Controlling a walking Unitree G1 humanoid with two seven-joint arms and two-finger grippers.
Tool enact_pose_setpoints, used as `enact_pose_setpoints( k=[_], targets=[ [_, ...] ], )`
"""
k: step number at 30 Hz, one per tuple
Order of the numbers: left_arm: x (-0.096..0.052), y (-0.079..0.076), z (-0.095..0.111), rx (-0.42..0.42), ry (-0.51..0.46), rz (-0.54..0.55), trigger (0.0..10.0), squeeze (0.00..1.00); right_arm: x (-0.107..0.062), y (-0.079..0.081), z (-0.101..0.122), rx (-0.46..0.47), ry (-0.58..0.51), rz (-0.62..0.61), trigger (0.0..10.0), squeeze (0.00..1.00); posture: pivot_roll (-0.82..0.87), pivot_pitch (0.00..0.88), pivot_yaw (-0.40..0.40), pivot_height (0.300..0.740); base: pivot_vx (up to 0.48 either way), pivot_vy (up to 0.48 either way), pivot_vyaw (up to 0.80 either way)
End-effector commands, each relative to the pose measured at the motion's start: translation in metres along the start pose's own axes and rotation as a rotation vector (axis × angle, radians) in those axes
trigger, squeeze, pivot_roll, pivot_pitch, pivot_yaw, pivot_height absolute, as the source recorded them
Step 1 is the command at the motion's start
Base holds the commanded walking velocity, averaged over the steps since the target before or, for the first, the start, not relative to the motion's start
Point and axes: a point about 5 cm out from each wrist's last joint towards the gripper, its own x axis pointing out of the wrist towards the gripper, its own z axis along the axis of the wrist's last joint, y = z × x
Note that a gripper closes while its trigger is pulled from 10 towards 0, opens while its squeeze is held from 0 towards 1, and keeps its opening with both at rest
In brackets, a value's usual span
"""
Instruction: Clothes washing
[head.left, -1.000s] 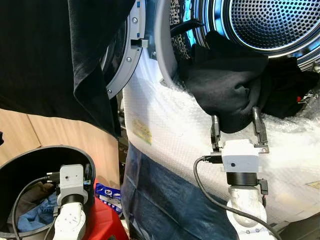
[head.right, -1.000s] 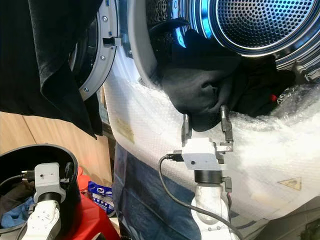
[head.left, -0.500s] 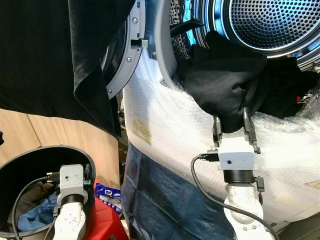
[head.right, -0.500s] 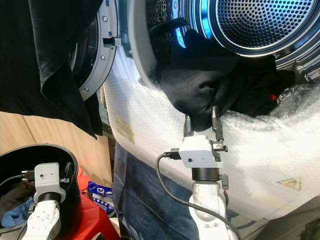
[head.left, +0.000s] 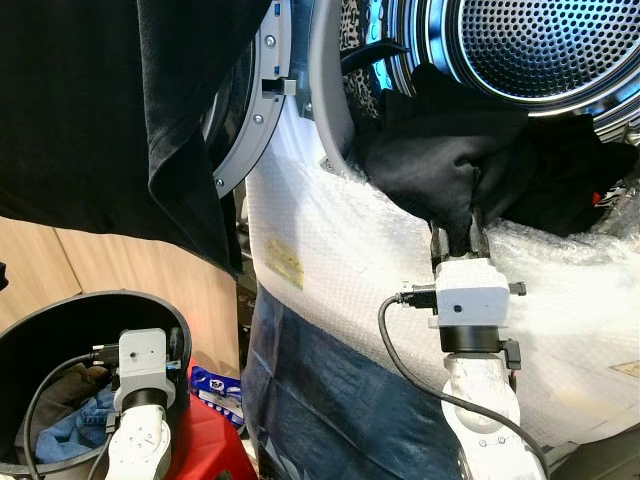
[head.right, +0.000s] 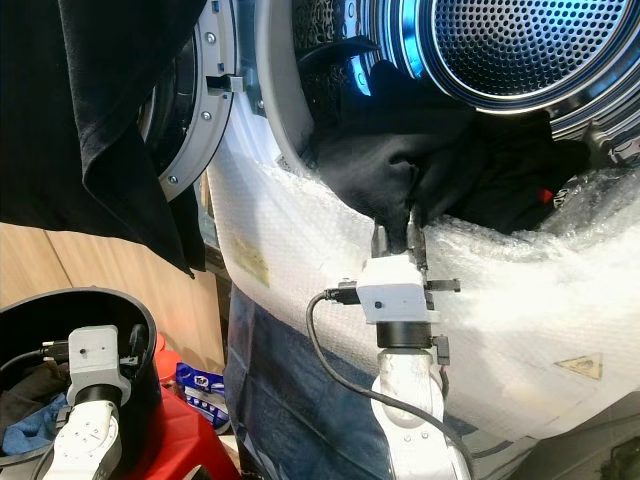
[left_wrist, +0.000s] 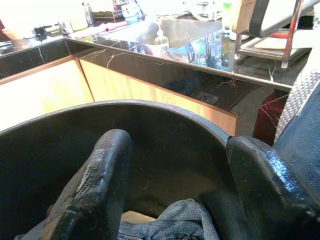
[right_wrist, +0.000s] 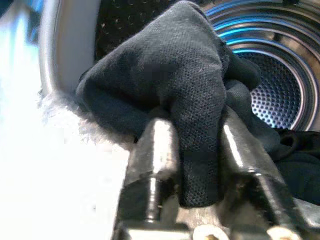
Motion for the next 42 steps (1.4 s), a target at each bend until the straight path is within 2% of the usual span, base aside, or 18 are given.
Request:
enact_pose_setpoints(
  k=[1,3,8,11,13,14,21,22,23,27,28,29,30,31,32,33,34,42],
  targets=[
    [0.001,-0.002,0.002,0.006,-0.007,-0.001,10.0,0.00,0.015,-0.009,0.003,0.052,0.029,-0.051,0.0,0.00,-0.02,0.000,-0.094,0.740,0.000,0.000,0.00],
    [0.001,-0.002,0.002,0.007,-0.007,-0.001,10.0,0.00,0.026,-0.012,0.002,0.105,0.057,-0.074,0.0,0.00,-0.01,0.000,-0.091,0.740,0.000,0.000,0.00],
    [0.002,-0.002,0.002,0.005,-0.009,0.003,10.0,0.00,0.094,-0.034,0.012,0.303,0.105,-0.179,0.0,0.00,-0.01,0.000,-0.089,0.740,0.000,0.000,0.00],
    [0.003,-0.002,0.002,0.003,-0.008,0.004,10.0,0.00,0.113,-0.036,0.016,0.358,0.135,-0.182,0.0,0.00,-0.02,0.000,-0.088,0.740,0.000,0.000,0.00],
    [0.004,-0.004,0.003,-0.003,-0.010,0.004,10.0,0.00,0.151,-0.042,0.021,0.402,0.195,-0.169,0.0,0.00,-0.02,0.000,-0.088,0.740,0.000,0.000,0.00],
    [0.004,-0.005,0.003,-0.004,-0.011,0.004,10.0,0.00,0.160,-0.045,0.023,0.411,0.214,-0.169,0.0,0.00,-0.01,0.000,-0.089,0.740,0.000,0.000,0.00],
    [0.006,-0.004,0.004,-0.006,-0.014,0.007,10.0,0.00,0.192,-0.063,0.035,0.468,0.301,-0.203,0.0,0.00,-0.01,0.000,-0.094,0.740,0.000,0.000,0.00],
    [0.007,-0.003,0.005,-0.006,-0.016,0.012,10.0,0.00,0.203,-0.074,0.044,0.470,0.320,-0.226,0.0,0.00,-0.01,0.000,-0.095,0.740,0.000,0.000,0.00],
    [0.007,-0.003,0.005,-0.006,-0.016,0.012,10.0,0.00,0.203,-0.074,0.044,0.470,0.320,-0.226,0.0,0.00,-0.01,0.000,-0.095,0.740,0.000,0.000,0.00],
    [0.007,-0.001,0.005,-0.007,-0.018,0.023,10.0,0.00,0.214,-0.112,0.068,0.385,0.290,-0.381,0.0,0.00,-0.01,0.000,-0.103,0.740,0.000,0.000,0.00],
    [0.007,-0.001,0.005,-0.007,-0.018,0.023,10.0,0.00,0.215,-0.113,0.069,0.387,0.293,-0.385,0.0,0.00,-0.01,0.000,-0.103,0.740,0.000,0.000,0.00],
    [0.007,-0.001,0.005,-0.007,-0.017,0.024,10.0,0.00,0.215,-0.114,0.067,0.389,0.307,-0.386,0.7,0.00,0.00,0.000,-0.110,0.740,0.000,0.000,0.00],
    [0.007,-0.001,0.005,-0.007,-0.016,0.024,10.0,0.00,0.215,-0.115,0.067,0.390,0.316,-0.386,7.0,0.00,0.00,0.000,-0.110,0.740,0.000,0.000,0.00],
    [0.007,-0.001,0.005,-0.007,-0.016,0.024,10.0,0.00,0.215,-0.115,0.067,0.390,0.316,-0.386,7.0,0.00,0.00,0.000,-0.110,0.740,0.000,0.000,0.00],
    [0.006,-0.001,0.004,-0.008,-0.014,0.026,10.0,0.00,0.214,-0.115,0.064,0.396,0.336,-0.383,10.0,0.00,0.00,0.000,-0.111,0.740,0.000,0.000,0.00],
    [0.006,-0.001,0.004,-0.008,-0.012,0.026,10.0,0.00,0.213,-0.112,0.060,0.397,0.359,-0.370,10.0,0.00,0.00,0.000,-0.110,0.740,0.000,0.000,0.00],
    [0.007,-0.001,0.003,-0.006,-0.009,0.023,10.0,0.00,0.212,-0.109,0.055,0.403,0.383,-0.354,10.0,1.00,-0.01,0.000,-0.109,0.740,0.000,0.000,0.00],
    [0.010,-0.004,0.004,-0.002,-0.007,0.003,10.0,0.00,0.208,-0.093,0.040,0.376,0.441,-0.275,10.0,1.00,-0.01,0.000,-0.098,0.740,0.000,0.000,0.00]
  ],
)
